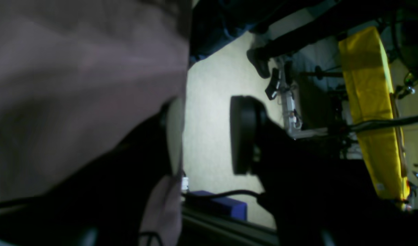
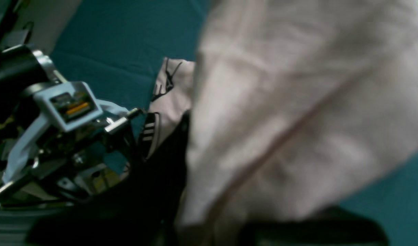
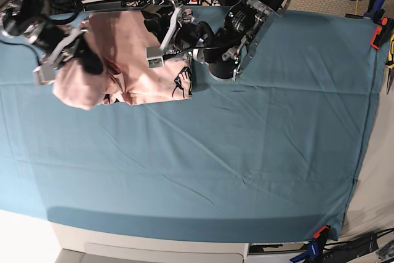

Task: Fold the T-shirt properly
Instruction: 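Lift the shirt end with the right gripper and fold it over the stack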

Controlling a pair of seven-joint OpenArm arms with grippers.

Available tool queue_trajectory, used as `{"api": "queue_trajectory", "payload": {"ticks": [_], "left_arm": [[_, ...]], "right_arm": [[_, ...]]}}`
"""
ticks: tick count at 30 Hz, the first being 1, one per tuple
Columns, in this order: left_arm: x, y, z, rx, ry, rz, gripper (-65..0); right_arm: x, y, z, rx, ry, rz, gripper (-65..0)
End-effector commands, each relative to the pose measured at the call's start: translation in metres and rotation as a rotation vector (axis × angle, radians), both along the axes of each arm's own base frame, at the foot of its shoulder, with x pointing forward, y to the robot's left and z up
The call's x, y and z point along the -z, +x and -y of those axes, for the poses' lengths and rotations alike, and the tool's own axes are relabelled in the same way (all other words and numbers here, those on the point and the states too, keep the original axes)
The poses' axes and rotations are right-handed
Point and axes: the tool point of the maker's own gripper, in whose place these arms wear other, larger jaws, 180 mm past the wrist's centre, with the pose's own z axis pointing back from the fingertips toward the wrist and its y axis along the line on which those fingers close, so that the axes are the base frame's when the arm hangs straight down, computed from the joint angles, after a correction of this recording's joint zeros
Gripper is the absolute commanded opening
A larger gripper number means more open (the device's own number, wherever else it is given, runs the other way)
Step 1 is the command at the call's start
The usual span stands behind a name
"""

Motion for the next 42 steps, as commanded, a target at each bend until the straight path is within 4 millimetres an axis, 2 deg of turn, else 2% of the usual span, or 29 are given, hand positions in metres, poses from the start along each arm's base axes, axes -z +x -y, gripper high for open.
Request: {"api": "queue_trajectory", "payload": {"ticks": [1, 4, 7, 9, 11, 16, 20, 21, 25, 26, 34, 39, 42], "left_arm": [[-0.015, 0.003, 0.008, -0.003, -0.058, 0.009, -42.0], [-0.013, -0.002, 0.006, 0.007, -0.052, -0.004, -42.0], [-0.011, -0.004, -0.001, 0.009, -0.047, -0.009, -42.0], [-0.008, -0.002, -0.01, 0.008, -0.03, 0.009, -42.0], [-0.005, 0.0, -0.022, 0.007, -0.007, 0.03, -42.0], [0.001, 0.004, -0.051, -0.032, 0.023, 0.035, -42.0], [-0.003, 0.014, -0.073, -0.109, 0.007, 0.024, -42.0], [-0.005, 0.018, -0.078, -0.128, 0.003, 0.026, -42.0], [-0.006, 0.03, -0.101, -0.189, 0.028, 0.06, -42.0], [-0.006, 0.032, -0.106, -0.2, 0.035, 0.064, -42.0], [-0.001, 0.036, -0.141, -0.267, 0.069, 0.046, -42.0], [-0.002, 0.04, -0.149, -0.302, 0.069, 0.043, -42.0], [-0.001, 0.04, -0.15, -0.306, 0.07, 0.04, -42.0]], "right_arm": [[-0.005, 0.004, -0.006, -0.01, 0.001, 0.028, -63.5], [0.022, 0.0, -0.027, -0.04, -0.03, -0.059, -63.5], [0.039, 0.006, -0.056, -0.064, -0.054, -0.065, -63.5], [0.047, 0.011, -0.068, -0.063, -0.084, -0.067, -63.5], [0.053, 0.017, -0.072, -0.049, -0.124, -0.059, -63.5], [0.063, 0.028, -0.065, 0.003, -0.237, -0.077, -63.5], [0.066, 0.028, -0.073, -0.006, -0.245, -0.082, -62.6], [0.067, 0.027, -0.078, -0.012, -0.237, -0.085, -60.0], [0.069, 0.025, -0.1, -0.04, -0.2, -0.091, -39.9], [0.07, 0.024, -0.104, -0.047, -0.201, -0.092, -37.8], [0.072, 0.019, -0.128, -0.119, -0.194, -0.09, -37.3], [0.061, 0.006, -0.17, -0.305, -0.117, -0.024, -37.3], [0.05, 0.008, -0.186, -0.379, -0.094, 0.03, -37.3]]}}
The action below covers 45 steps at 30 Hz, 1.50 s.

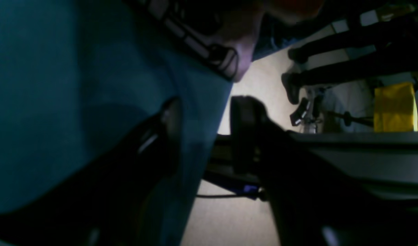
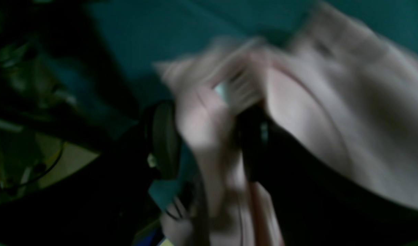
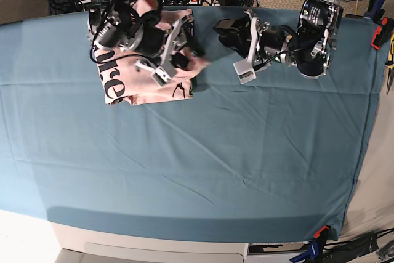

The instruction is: Fold the T-shirt properly

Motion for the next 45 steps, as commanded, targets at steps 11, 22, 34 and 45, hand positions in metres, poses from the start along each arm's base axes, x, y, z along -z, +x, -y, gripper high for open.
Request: {"api": "queue_trajectory", "payload": {"ticks": [11, 22, 34, 45], "left_arm": [[-0.005, -0.007, 0.003, -0.004, -0.038, -0.008, -42.0], [0.002, -0.024, 0.003, -0.004, -0.036, -0.055, -42.0], [0.006, -0.027, 0.002, -0.003, -0.022, -0.06, -42.0], [0.009, -0.027, 0.0, -0.001, 0.0, -0.055, -42.0]], "right_arm": [[-0.033, 0.067, 0.063, 0.214, -0.088, 0.174, -37.3], [-0.068, 0.081, 0.258, 0.749, -0.282, 0.25, -27.7], [-0.021, 0.103, 0.302, 0.803, 0.104, -0.072, -26.8], [-0.03, 0.137, 0.248, 0.545, 0.617, -0.207, -26.8]]}}
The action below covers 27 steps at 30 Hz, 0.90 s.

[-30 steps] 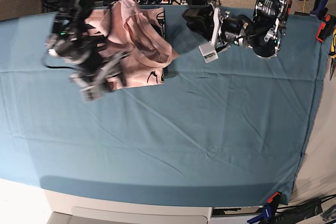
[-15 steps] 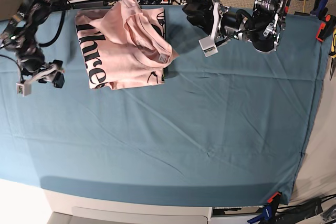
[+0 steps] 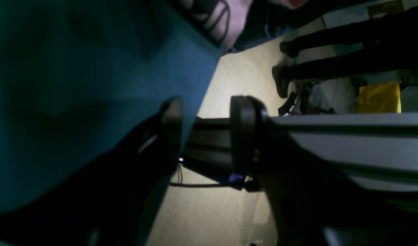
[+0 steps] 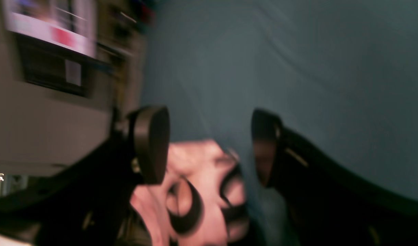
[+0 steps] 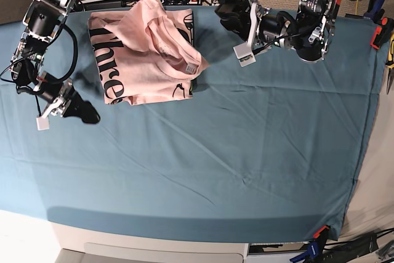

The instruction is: Fold the T-shirt properly

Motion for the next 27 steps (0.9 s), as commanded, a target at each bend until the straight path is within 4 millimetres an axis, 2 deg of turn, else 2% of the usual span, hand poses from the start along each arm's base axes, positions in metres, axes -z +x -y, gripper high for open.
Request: {"api": "queue_trajectory", "payload": {"ticks": [1, 9, 15, 21, 24, 27], "left_arm": [[-0.008, 0.006, 0.002, -0.005, -0.026, 0.027, -42.0], [-0.006, 0.002, 0.001, -0.004, -0.02, 0.018, -42.0], [-0.005, -0.017, 0.005, -0.01, -0.056, -0.041, -42.0], [-0.004, -0.04, 0.027, -0.062, -0.124, -0.107, -38.0], [-0.005, -0.033, 0.045, -0.111, -0.146, -0.079, -35.8], [0.001, -0.015, 0.056, -0.165, -0.096, -0.038, -35.7]], "right_arm": [[-0.014, 0.008, 0.004, -0.013, -0.029, 0.043, -26.8], [0.003, 0.003, -0.027, -0.136, -0.058, -0.016, -26.8], [0.009, 0.0, -0.036, -0.171, -0.066, -0.033, -27.3], [0.009, 0.0, -0.036, -0.171, -0.067, -0.031, -45.5], [0.009, 0.0, -0.037, -0.171, -0.065, -0.031, -54.5], [0.009, 0.0, -0.038, -0.173, -0.061, -0.031, -56.3]]}}
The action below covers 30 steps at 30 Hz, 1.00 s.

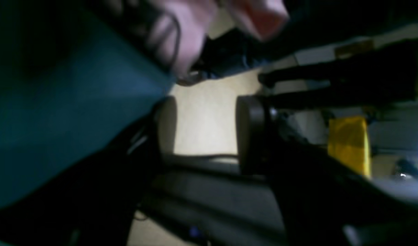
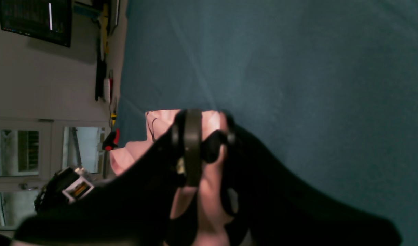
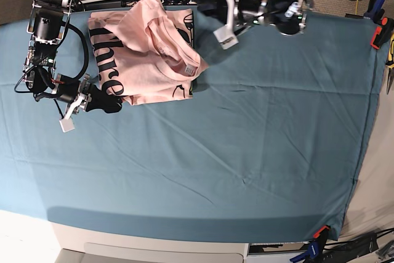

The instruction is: Fold the T-shirt properly

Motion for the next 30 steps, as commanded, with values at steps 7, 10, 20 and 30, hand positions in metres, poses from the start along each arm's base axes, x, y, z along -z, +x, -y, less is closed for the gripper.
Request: {"api": "queue_trajectory", "payload": {"ticks": [7, 10, 20, 30], "left_arm": [[0.016, 0.047, -0.001, -0.179, 0.188, 0.039, -35.7], [0.018, 0.046, -0.002, -0.179, 0.2, 0.037, -35.3], [0.021, 0.024, 0.002, -0.173, 0.173, -0.026, -35.3], [0.019, 0.018, 0.008, -0.167, 0.145, -0.042, -35.3]], "right_arm": [[-0.018, 0.014, -0.004, 0.011, 0.032, 0.068, -56.3], [-0.017, 0.015, -0.011, 0.007, 0.048, 0.068, -56.3], [-0.015, 0.015, -0.024, 0.0, 0.079, 0.068, -56.3], [-0.014, 0.015, -0.025, 0.0, 0.081, 0.068, -56.3]]}}
